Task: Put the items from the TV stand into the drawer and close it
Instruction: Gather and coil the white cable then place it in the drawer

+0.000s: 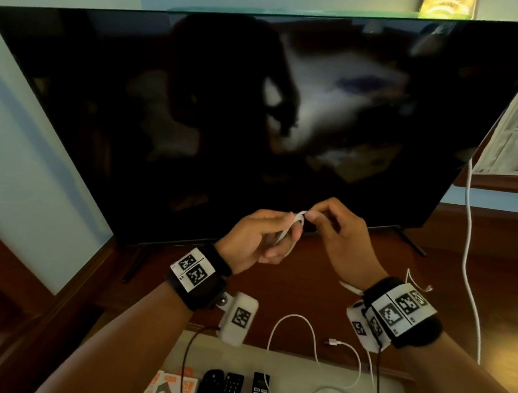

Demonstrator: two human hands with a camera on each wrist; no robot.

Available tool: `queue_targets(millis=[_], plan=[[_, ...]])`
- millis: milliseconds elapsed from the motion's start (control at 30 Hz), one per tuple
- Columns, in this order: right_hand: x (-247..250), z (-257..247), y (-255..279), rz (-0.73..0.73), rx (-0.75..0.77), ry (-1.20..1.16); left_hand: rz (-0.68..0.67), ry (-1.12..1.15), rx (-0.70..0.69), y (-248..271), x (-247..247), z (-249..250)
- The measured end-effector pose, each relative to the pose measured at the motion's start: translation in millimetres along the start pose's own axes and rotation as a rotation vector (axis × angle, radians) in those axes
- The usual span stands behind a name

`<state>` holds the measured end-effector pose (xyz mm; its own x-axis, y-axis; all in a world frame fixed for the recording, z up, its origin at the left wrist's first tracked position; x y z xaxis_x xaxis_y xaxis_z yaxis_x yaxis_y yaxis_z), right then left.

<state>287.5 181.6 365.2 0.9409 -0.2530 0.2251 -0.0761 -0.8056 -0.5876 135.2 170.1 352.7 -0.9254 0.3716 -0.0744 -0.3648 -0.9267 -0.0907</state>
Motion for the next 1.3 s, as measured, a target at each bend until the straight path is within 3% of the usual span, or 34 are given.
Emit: queue_targets(millis=[100, 167, 233, 333, 400, 533, 633, 767, 833, 1000, 1167, 1300], plan=[[-12.2, 6.3, 10.8, 0.028, -0.093, -0.093, 0.009, 0.345, -0.03, 0.7, -10.1, 8.9], [-23.5, 13.9, 20.9, -0.032, -0.146, -0.086, 0.081, 0.443, -0.073, -5.8, -11.1, 12.6], [-32.4, 17.8, 30.5, -0.162, -0.176, 0.01, 0.192, 0.383, -0.12, -13.4, -8.6, 13.8], [-43.0, 16.0, 41.3, -0.404, -0.208, 0.123, 0.35, 0.11, -0.193, -23.0, -5.0, 13.2], [-43.1, 12.0, 43.5, -0.462, -0.154, 0.176, 0.4, -0.104, -0.219, -29.3, -4.3, 11.7], [-35.4, -3.8, 39.0, -0.425, 0.042, 0.288, 0.387, -0.603, -0.212, -37.9, 0.3, 3.9], [-28.8, -16.3, 32.6, -0.412, 0.181, 0.315, 0.238, -0.736, -0.15, -39.7, 3.4, -6.2], [-9.1, -25.0, 18.4, -0.204, 0.407, 0.383, 0.096, -0.673, -0.014, -31.3, 5.3, -8.7], [-2.3, -21.9, 12.6, -0.114, 0.383, 0.312, 0.091, -0.515, 0.047, -27.5, 3.4, -5.8], [-7.1, -18.2, 16.0, -0.078, 0.231, 0.054, 0.045, -0.251, 0.107, -24.4, -6.4, -0.6], [1.1, -16.4, 11.6, 0.125, 0.228, 0.076, 0.179, -0.09, 0.124, -21.8, -10.8, -1.0], [3.9, -6.7, 8.4, 0.23, 0.144, 0.109, 0.292, 0.059, 0.087, -20.0, -12.8, -8.7]])
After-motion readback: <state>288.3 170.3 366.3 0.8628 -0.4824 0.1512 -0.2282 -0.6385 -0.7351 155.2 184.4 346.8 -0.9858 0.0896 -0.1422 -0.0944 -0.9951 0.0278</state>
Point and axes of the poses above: each hand's wrist, its own y-axis away from the middle knuckle, its own x-axis out of the back of the hand, z = x × y, the point moved 6 cm from there along -y, towards the middle knuckle, and after that the axes turned 14 degrees about z, right-handed, at the moved point
